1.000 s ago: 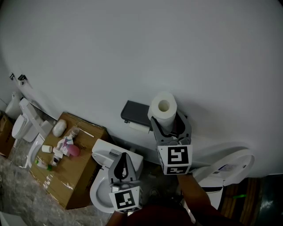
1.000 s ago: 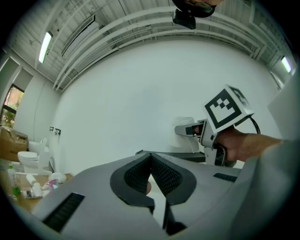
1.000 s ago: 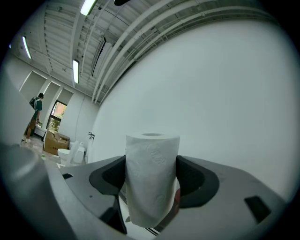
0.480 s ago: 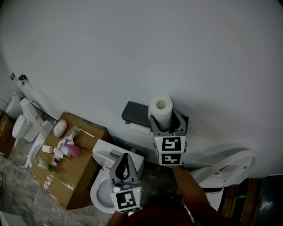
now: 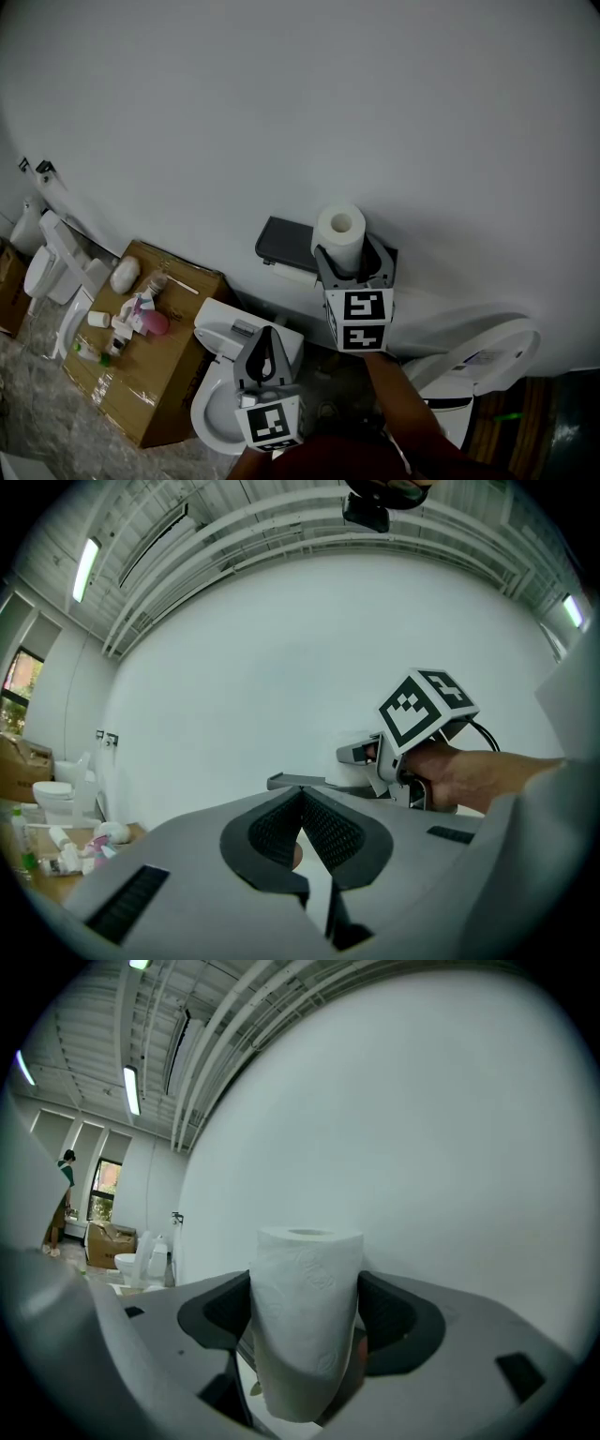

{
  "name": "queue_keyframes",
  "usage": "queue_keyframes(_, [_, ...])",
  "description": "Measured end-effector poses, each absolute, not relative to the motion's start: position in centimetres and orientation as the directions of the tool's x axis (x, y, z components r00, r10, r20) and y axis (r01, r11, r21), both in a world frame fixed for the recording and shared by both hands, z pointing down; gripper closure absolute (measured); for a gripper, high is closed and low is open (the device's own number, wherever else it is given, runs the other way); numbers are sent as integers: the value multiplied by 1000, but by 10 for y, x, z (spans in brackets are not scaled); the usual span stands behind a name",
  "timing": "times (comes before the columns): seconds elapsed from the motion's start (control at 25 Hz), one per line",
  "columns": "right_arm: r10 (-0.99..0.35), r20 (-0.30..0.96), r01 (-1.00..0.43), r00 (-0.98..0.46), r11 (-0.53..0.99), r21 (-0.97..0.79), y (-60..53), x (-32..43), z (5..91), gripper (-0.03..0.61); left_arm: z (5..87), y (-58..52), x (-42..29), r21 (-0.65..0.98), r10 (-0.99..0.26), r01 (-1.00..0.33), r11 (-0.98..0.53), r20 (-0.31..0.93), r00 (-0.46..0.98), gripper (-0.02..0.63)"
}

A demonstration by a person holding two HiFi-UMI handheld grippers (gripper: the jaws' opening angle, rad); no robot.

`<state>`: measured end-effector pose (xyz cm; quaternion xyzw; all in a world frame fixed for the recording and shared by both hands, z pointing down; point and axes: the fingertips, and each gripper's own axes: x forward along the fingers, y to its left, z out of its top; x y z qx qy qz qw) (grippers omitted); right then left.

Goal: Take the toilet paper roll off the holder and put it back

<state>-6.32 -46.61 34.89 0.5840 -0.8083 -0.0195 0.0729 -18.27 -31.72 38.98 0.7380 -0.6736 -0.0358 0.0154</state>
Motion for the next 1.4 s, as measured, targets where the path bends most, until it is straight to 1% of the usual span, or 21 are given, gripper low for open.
queue_keyframes(0.68, [-949,-1,-944,-315,314,105,-443,-62,317,247,391,-315,-194,63,-996,-994,-84,-36,82,599])
queue_keyframes(1.12, [-933,-4,-927,-360,357,110,-398,-74,331,247,386,-316,-195,85,-996,-992,-89,-36,86,599])
queue_keyframes(1.28, [-935,-25,-933,-353,350,77,-382,-73,343,247,384,-316,-198,83,-996,-993,-86,-36,83,600])
queue_keyframes(1.4, [-934,-11,-932,-358,357,60,-372,-73,358,247,383,-316,-202,65,-997,-995,-74,-35,72,600])
